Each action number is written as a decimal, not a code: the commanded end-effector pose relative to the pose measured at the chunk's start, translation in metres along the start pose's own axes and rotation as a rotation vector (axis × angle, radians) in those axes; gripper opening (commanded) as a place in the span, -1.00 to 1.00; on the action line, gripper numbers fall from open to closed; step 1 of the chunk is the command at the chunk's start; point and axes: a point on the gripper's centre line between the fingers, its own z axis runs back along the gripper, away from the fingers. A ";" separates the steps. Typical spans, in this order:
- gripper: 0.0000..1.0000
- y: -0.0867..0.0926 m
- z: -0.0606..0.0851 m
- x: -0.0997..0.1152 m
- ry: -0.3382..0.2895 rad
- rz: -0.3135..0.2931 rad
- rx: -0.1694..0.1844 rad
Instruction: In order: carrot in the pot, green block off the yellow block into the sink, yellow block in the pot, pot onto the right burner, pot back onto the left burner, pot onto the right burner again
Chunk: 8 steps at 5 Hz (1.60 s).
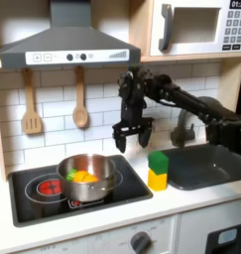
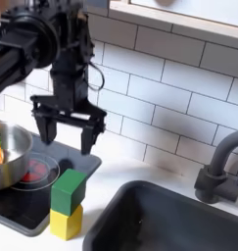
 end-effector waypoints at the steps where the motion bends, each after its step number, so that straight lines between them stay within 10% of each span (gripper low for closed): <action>1: 1.00 -0.006 0.008 -0.048 0.010 0.066 0.018; 5: 1.00 -0.001 0.020 -0.057 0.000 0.119 0.018; 8: 1.00 0.044 0.033 -0.034 -0.021 0.071 -0.028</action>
